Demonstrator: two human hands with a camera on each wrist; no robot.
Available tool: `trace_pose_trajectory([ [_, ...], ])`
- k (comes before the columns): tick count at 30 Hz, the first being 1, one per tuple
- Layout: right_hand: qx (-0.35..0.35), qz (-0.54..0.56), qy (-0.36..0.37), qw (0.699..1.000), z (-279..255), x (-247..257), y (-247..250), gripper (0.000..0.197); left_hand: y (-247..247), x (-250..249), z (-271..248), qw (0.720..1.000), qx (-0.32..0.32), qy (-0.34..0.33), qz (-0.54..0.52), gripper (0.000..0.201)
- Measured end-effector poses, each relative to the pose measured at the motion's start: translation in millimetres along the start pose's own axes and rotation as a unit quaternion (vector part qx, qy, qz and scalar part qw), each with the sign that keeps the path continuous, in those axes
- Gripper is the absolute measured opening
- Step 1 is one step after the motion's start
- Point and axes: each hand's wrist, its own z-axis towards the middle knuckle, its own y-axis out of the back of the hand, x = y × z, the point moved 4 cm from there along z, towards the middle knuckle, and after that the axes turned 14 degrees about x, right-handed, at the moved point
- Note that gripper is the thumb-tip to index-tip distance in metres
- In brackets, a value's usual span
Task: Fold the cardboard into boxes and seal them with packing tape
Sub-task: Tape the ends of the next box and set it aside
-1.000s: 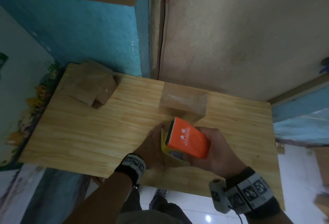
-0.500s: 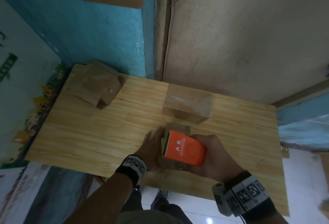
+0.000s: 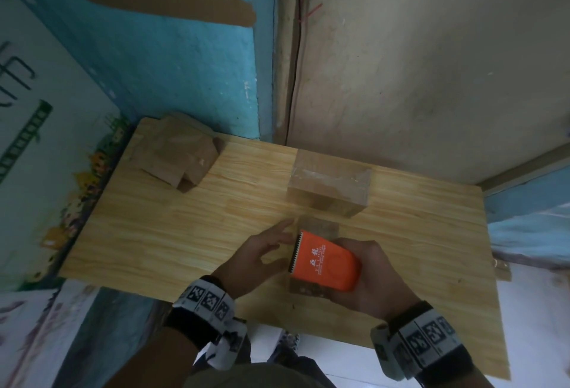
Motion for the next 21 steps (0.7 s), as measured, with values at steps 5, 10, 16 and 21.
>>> trace_pose_trajectory([
  [5, 0.001, -0.003, -0.004, 1.000, -2, -4, 2, 0.056, 2, 3, 10, 1.000, -0.008, 0.023, 0.017, 0.040],
  [10, -0.007, 0.005, 0.004, 1.000, -6, -8, 4, 0.053, -12, 2, 19, 0.990, 0.023, 0.058, 0.129, 0.078],
  [16, -0.004, 0.024, 0.006, 1.000, -10, -9, 5, 0.051, -8, 9, 27, 0.981, -0.036, 0.130, 0.142, 0.044],
  [21, 0.008, 0.028, 0.000, 1.000, -12, -10, 6, 0.057, -10, -7, 28, 0.991, -0.012, 0.085, 0.102, 0.040],
])
